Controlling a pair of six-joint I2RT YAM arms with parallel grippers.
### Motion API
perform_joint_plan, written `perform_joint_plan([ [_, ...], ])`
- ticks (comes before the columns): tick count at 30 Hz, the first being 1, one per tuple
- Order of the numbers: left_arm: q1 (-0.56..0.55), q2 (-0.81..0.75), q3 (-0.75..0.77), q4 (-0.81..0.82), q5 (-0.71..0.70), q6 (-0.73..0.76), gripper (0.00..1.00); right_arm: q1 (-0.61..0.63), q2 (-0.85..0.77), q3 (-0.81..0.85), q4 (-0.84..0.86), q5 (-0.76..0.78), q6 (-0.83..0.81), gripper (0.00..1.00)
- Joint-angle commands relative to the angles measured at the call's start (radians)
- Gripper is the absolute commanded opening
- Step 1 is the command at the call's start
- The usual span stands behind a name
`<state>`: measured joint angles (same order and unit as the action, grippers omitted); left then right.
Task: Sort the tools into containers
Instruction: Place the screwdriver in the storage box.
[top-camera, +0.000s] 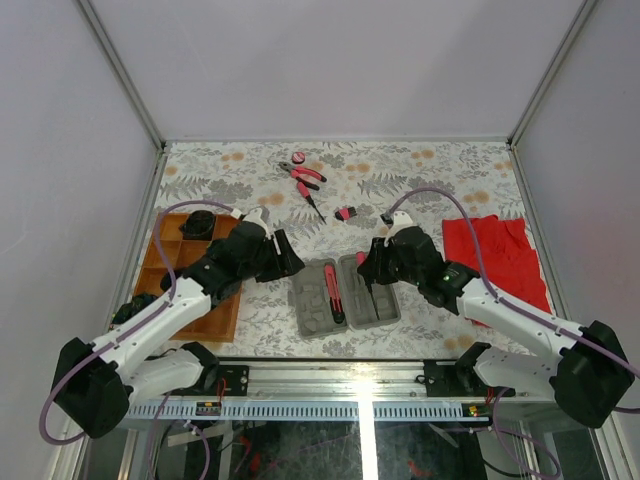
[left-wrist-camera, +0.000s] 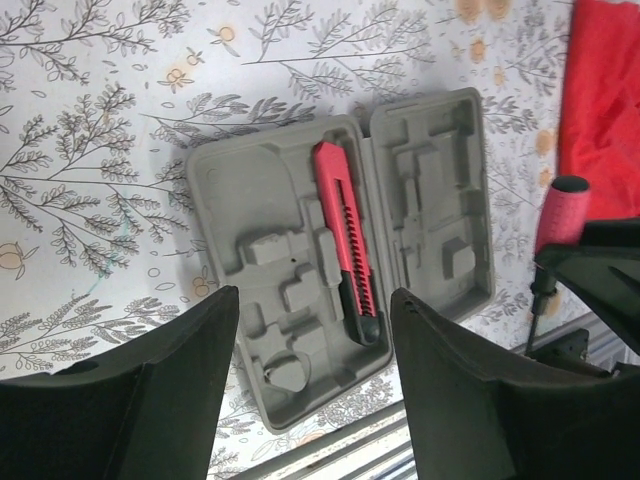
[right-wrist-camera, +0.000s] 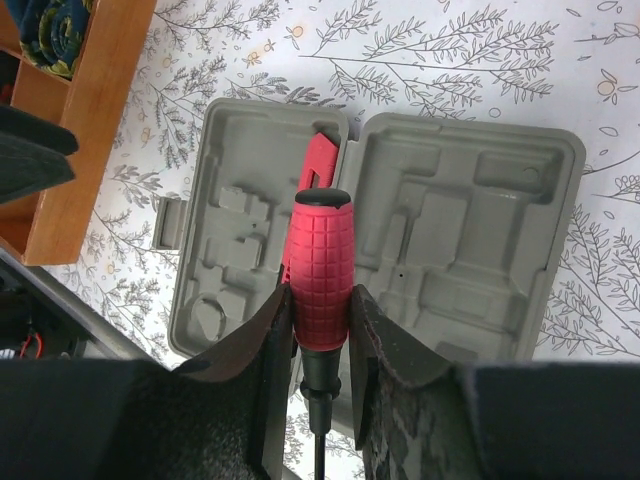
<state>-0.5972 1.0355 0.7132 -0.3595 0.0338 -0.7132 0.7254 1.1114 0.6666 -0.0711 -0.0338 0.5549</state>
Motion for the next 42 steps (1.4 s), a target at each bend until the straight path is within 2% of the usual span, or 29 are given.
perform_joint_plan([
  [1,0.011,0.041,-0.007,-0.029,-0.023,-0.012,0.62,-0.003,-0.037,-0.003,0.043,0.013,0.052,0.0],
  [5,0.018,0.079,-0.025,-0.008,-0.004,-0.012,0.63,-0.002,-0.093,-0.048,0.105,0.041,0.052,0.0],
  [12,0.028,0.169,-0.057,0.072,0.076,-0.009,0.62,-0.002,-0.094,-0.051,0.084,0.062,0.049,0.0],
  [23,0.029,0.286,-0.067,0.083,0.106,0.009,0.5,-0.001,-0.094,-0.054,0.094,0.054,0.045,0.0],
  [42,0.03,0.274,-0.121,0.106,0.107,-0.022,0.01,-0.001,-0.074,-0.034,0.057,0.108,0.04,0.0],
])
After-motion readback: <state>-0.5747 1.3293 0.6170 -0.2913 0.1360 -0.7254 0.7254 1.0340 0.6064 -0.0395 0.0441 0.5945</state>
